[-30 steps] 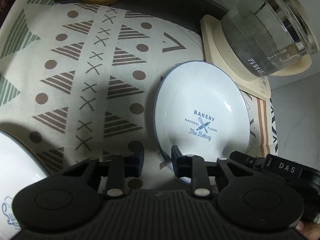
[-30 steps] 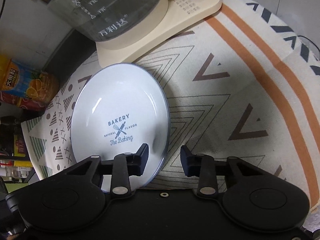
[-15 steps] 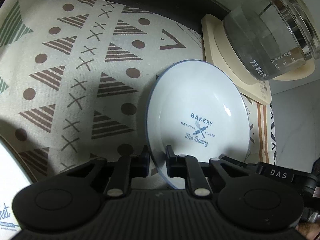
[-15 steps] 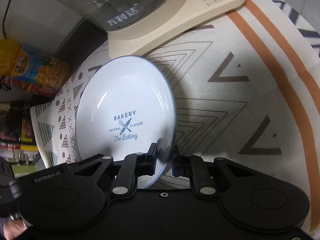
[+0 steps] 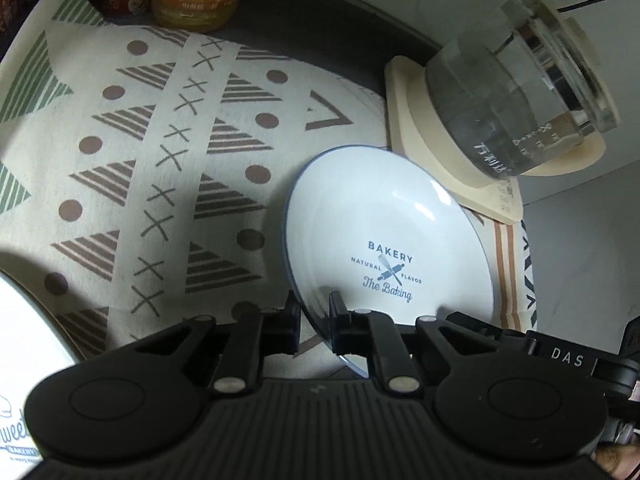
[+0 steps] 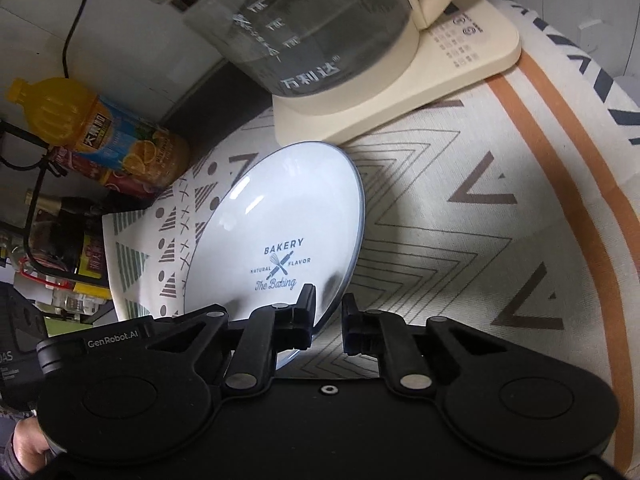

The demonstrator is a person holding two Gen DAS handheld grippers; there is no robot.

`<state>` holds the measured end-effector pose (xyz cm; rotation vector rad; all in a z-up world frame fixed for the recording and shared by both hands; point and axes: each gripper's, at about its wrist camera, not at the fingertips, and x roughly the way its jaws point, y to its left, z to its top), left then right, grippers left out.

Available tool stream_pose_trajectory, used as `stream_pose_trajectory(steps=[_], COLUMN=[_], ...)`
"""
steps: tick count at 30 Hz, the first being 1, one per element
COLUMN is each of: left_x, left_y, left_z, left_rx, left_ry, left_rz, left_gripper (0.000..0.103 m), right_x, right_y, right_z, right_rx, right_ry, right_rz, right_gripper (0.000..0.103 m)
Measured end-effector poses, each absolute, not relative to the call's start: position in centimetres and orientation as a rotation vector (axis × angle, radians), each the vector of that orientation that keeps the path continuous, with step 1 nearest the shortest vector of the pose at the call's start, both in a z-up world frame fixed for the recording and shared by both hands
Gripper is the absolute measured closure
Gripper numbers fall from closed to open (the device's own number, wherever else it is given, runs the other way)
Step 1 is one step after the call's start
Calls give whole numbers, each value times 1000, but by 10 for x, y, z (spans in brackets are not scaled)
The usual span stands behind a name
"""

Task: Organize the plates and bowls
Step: 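Lift the 'BAKERY' plate with both grippers toward the plate stack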

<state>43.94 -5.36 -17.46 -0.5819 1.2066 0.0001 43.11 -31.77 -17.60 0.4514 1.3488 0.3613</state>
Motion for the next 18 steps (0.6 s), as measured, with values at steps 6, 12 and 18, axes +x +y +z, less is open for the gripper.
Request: stream_pose_trajectory(steps=[6,12,18], left_x=[437,433,421], left_y=[-43,-33,-14], left_z=[-170,-150,-128], left_rx=[-601,-582,-579], left_ry=[1191,1139,1096], left_rz=[-34,-60,-65], left_gripper=[91,91,91], right_x=[428,422,407], right_y=[-307,-293,-270], right_z=[-159,-138,-124], right_rx=[448,452,444], right_ry=[1304,1250,1211], right_rz=[344,345,357], right_gripper=[90,90,90])
